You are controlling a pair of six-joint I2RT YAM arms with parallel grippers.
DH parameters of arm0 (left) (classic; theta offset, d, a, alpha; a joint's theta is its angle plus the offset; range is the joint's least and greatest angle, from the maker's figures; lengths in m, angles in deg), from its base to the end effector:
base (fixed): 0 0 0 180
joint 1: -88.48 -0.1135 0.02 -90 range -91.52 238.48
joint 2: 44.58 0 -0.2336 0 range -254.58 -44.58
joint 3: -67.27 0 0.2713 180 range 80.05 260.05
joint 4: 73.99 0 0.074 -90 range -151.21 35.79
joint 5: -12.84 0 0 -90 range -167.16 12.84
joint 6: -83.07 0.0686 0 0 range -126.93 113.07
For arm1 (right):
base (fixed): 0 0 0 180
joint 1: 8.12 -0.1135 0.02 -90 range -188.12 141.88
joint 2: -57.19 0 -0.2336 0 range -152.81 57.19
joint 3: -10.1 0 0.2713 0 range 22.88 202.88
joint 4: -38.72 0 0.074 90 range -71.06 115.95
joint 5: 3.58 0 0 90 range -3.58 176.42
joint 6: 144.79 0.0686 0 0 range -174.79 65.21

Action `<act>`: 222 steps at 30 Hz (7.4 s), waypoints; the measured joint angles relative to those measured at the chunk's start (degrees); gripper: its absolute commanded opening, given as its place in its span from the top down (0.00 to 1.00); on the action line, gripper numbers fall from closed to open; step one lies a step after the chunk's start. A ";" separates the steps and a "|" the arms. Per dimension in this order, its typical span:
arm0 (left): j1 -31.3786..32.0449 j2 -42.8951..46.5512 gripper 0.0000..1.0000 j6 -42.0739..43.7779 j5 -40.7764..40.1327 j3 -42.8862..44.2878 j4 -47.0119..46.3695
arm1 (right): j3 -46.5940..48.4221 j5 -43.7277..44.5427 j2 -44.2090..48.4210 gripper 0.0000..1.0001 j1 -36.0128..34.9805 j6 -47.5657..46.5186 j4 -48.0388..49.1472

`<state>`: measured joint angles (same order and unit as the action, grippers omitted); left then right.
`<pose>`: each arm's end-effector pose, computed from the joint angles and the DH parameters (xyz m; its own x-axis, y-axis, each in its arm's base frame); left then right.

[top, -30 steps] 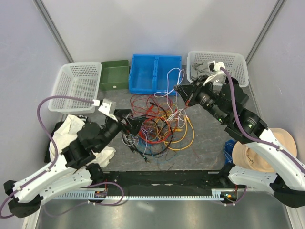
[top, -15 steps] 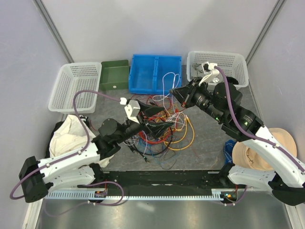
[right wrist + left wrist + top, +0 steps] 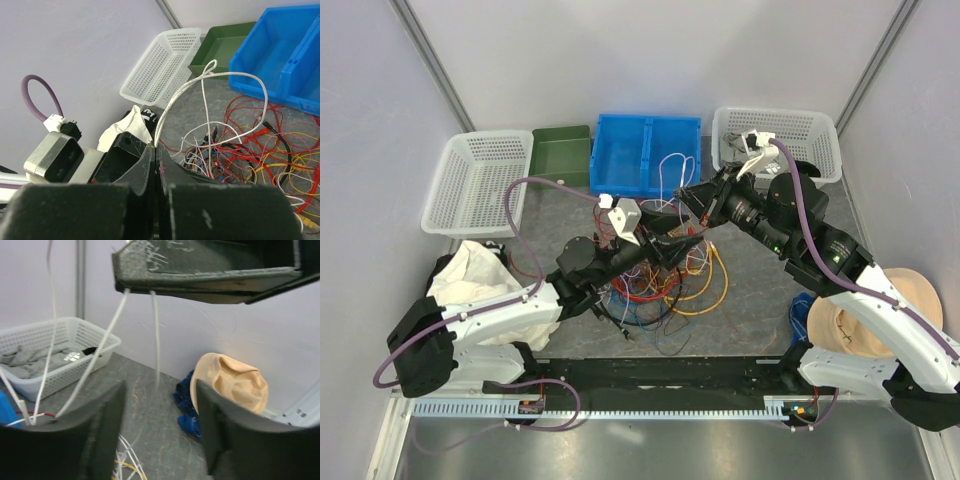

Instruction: Untangle the cables

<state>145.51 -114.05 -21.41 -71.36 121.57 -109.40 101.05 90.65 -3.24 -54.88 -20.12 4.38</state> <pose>0.1756 -0.2835 0.3105 -0.0393 -0.3965 -0.9172 0.9052 0.3746 -0.2008 0.1959 0.2009 0.4450 -0.4221 0.3792 -0.8234 -0.5301 0.6336 0.5635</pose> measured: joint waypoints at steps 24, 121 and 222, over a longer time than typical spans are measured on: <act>-0.70 4.26 0.98 2.12 -11.78 40.74 47.19 | -17.77 8.92 18.88 0.18 0.00 -4.07 0.94; -0.70 -5.77 0.98 16.41 -21.81 68.32 64.81 | -20.55 10.14 -8.83 1.00 4.44 -4.42 33.97; -0.96 -10.75 0.98 12.35 -17.86 60.13 67.49 | -14.19 -1.84 2.82 1.00 4.50 -5.99 36.17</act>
<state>144.55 -124.80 -9.06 -89.21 181.69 -41.90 86.86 88.81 -0.42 -50.38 -26.10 40.56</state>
